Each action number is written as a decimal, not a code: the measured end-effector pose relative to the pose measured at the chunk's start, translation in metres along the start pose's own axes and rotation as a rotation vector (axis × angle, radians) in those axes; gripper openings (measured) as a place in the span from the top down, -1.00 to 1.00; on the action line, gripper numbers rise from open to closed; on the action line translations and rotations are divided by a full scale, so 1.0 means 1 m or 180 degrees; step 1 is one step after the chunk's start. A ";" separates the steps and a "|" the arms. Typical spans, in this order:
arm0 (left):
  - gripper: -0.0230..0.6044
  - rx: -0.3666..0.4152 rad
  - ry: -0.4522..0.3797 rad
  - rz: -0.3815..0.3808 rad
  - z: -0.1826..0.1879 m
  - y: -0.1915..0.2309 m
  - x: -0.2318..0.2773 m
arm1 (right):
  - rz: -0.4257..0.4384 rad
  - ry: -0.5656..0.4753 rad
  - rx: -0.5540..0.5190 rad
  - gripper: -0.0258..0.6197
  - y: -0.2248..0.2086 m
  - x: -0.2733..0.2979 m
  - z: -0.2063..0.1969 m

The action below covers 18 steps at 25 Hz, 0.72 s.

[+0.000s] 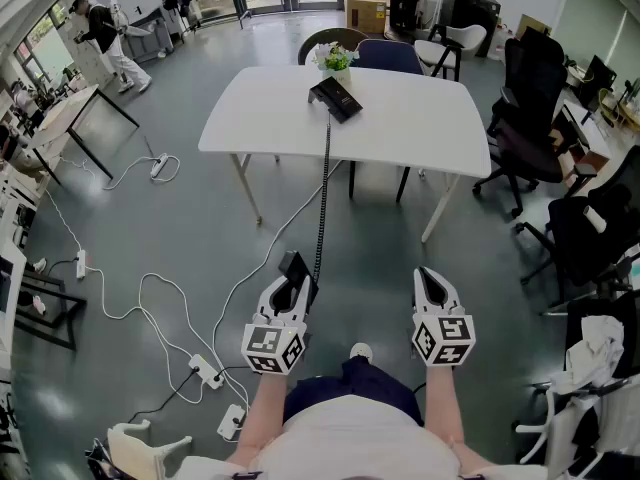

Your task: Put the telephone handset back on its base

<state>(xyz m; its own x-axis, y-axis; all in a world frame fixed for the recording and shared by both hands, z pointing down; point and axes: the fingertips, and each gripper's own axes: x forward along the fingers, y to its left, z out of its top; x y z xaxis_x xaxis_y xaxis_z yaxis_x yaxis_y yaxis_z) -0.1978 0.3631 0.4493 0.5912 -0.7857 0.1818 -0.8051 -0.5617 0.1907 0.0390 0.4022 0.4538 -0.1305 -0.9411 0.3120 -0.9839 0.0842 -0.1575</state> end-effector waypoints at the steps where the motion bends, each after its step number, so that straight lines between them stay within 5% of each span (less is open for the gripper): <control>1: 0.66 -0.0003 0.0005 0.0000 -0.001 -0.001 0.001 | -0.0013 0.0003 0.0010 0.80 -0.002 0.000 -0.001; 18: 0.66 -0.0103 -0.0061 0.0070 -0.005 -0.024 0.040 | -0.0038 0.0076 0.0005 0.80 -0.049 0.017 -0.007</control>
<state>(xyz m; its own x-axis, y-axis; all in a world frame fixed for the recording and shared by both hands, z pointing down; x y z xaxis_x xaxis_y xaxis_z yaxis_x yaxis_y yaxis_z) -0.1548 0.3469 0.4570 0.5721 -0.8028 0.1679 -0.8158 -0.5357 0.2180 0.0837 0.3845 0.4736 -0.1218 -0.9340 0.3360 -0.9852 0.0726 -0.1552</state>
